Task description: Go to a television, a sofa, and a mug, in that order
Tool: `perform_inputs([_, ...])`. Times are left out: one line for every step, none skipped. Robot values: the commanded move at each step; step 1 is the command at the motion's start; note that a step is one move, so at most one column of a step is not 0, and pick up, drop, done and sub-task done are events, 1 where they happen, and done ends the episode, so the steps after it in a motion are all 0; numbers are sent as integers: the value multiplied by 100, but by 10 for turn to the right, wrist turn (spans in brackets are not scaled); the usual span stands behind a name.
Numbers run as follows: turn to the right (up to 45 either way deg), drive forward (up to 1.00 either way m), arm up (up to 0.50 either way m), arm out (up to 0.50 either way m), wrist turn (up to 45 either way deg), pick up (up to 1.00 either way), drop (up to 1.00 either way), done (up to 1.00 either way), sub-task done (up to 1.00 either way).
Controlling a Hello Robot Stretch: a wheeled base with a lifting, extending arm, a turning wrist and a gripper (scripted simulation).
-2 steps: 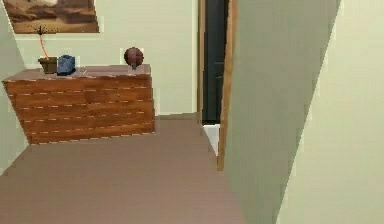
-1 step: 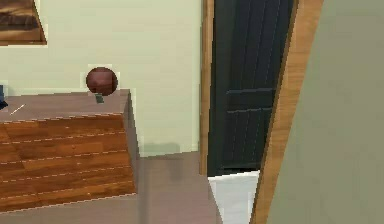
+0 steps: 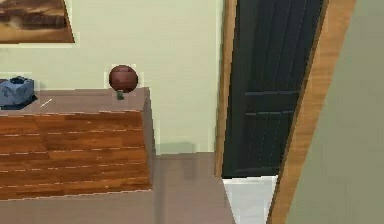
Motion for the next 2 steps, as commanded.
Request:
perform_inputs([0,35,0,0,0,0,0,0,0])
perform_inputs([0,70,0,0,0,0,0,0,0])
